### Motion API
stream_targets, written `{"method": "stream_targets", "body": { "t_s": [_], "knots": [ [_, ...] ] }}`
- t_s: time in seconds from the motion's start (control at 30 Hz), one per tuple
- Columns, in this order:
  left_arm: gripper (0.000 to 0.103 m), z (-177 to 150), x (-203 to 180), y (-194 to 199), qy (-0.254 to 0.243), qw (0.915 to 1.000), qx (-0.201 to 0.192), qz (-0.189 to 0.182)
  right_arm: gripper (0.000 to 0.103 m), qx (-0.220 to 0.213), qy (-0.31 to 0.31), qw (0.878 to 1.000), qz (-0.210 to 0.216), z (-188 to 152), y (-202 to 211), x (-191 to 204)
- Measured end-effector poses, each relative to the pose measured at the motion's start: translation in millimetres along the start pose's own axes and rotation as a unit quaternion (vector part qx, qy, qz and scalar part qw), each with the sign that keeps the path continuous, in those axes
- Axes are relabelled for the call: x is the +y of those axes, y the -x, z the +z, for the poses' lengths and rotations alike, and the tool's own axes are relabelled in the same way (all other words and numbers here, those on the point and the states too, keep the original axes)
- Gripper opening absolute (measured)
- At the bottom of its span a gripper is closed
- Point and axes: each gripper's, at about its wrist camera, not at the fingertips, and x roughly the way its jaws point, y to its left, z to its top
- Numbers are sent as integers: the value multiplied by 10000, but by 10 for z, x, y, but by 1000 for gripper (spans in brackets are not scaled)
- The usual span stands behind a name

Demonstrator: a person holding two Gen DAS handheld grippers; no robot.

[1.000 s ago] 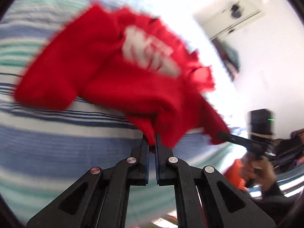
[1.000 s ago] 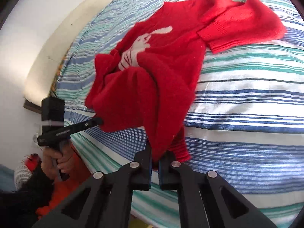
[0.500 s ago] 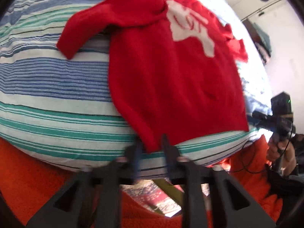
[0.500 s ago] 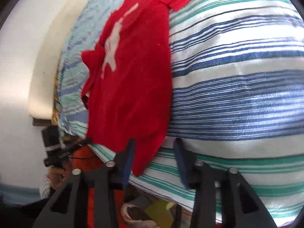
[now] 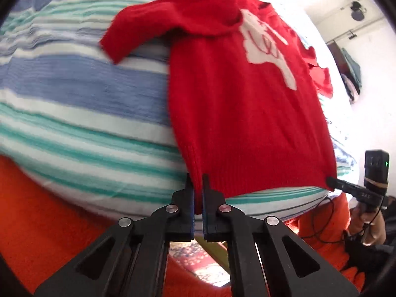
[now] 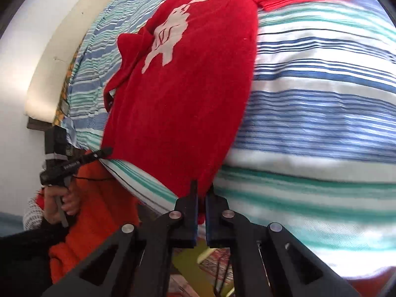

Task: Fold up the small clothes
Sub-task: 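Pull the hem with both grippers to stretch the sweater flat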

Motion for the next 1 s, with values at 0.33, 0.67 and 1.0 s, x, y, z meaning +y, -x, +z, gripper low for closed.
{"method": "stream_targets", "body": {
  "t_s": [0.33, 0.67, 1.0],
  "knots": [
    [2, 35, -24, -36, -78, 9991, 110, 406, 3, 25, 37, 9986, -525, -48, 20, 30],
    [2, 100, -129, -226, -236, 9963, 188, 799, 3, 107, 47, 9971, -752, -40, -173, 20],
    [3, 88, -129, -235, -206, 9963, 164, 817, 3, 60, 168, 9954, -939, -48, -213, 78]
  ]
}}
